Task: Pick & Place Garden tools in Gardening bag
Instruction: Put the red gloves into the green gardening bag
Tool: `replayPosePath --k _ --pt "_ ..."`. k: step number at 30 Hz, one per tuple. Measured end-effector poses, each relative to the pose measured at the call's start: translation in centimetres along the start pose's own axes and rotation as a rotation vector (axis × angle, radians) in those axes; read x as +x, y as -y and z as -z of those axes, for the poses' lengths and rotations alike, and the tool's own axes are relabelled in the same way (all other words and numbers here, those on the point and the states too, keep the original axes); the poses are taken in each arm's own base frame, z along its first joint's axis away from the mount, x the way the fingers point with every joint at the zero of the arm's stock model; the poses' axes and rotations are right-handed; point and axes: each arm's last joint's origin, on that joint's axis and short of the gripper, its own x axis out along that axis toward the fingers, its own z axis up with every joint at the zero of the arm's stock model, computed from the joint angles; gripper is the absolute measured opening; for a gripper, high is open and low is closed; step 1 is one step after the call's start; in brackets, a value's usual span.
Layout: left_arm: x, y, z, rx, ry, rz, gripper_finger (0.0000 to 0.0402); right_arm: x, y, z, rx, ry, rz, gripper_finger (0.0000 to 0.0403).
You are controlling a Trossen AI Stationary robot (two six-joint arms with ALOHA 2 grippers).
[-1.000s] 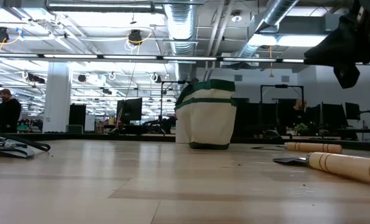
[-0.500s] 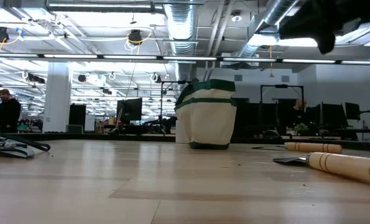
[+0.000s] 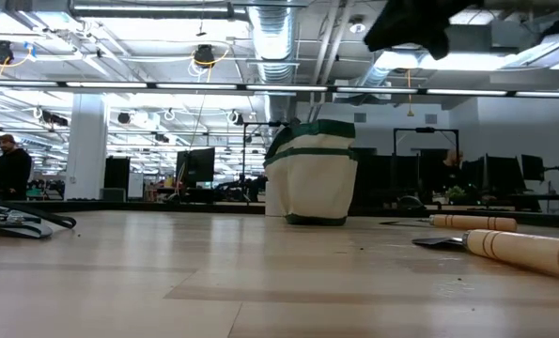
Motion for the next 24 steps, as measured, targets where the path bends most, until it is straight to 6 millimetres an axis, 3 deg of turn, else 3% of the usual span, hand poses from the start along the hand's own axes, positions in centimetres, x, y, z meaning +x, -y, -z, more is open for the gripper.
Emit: replayPosePath --k 6,16,24 --pt "0.0 0.0 0.0 0.000 -0.005 0.008 0.0296 3.4 0.2 -0.8 0.010 -0.058 0.040 0.0069" --pt "-0.2 0.0 -0.1 0.025 -0.003 0.012 0.0296 8.9 1.2 0.1 0.015 -0.213 0.053 0.0050" --pt "-0.2 -0.1 0.0 0.028 -0.005 0.010 0.0296 12.9 0.7 -0.9 -0.104 -0.253 0.038 0.0026"
